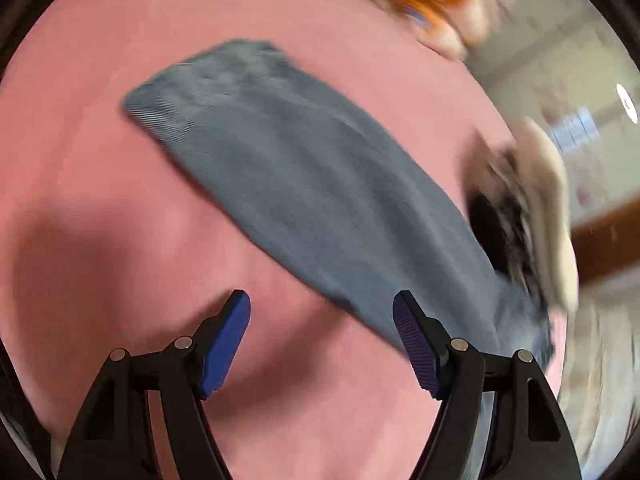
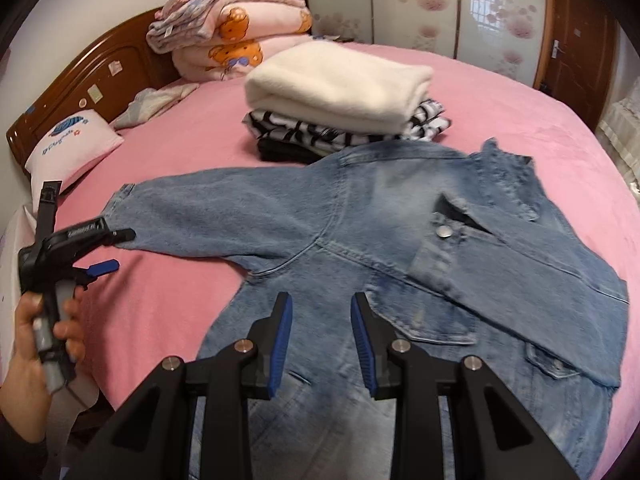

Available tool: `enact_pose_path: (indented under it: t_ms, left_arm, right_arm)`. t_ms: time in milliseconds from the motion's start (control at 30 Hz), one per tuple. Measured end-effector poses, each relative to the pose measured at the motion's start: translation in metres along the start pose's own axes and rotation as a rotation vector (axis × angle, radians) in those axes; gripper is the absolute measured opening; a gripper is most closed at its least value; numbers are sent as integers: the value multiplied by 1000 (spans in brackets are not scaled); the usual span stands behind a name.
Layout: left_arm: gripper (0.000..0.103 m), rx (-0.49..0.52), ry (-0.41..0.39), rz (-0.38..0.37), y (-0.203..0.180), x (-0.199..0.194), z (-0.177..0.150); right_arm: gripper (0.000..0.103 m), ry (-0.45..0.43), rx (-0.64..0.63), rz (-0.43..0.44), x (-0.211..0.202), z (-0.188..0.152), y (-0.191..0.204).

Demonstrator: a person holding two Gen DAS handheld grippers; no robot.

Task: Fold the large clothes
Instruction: 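Grasp the cuff of the other denim sleeve with the left gripper, then fold the held sleeve across the jacket front with the left gripper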

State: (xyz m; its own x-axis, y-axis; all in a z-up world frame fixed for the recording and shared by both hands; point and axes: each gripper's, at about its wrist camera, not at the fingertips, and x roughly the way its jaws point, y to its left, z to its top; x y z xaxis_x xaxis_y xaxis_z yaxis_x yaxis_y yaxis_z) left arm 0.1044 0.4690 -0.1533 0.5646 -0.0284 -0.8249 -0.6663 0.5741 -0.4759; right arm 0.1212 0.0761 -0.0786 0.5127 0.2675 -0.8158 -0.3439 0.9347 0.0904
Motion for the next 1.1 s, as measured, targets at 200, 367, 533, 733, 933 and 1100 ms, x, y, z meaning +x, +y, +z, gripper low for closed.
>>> enact_pose_path:
  t_ms: [200,367,533,733,933,1100]
  left_arm:
    - [72,-97,-105,28,14,20,19]
    - [66,-67,-168,106,2,36,34]
    - [7,-50,-189,158,-9,36,48]
    - [5,237,-350,115,-91,-24,25]
    - [6,621,-376,-108,-212,-73,-61]
    - [6,890,-217,-243,-278,-52,-168]
  right_arm:
    - [30,46,8,-8,29,0,5]
    - [30,75,54,-15,48,1,-3]
    - [30,94,85,-7,58,-2,-11]
    - [30,96,128,0,56,-10,-29]
    - [30,61,230,-14,35,-21,-68]
    - [30,23,352,-70,11,-38,-123]
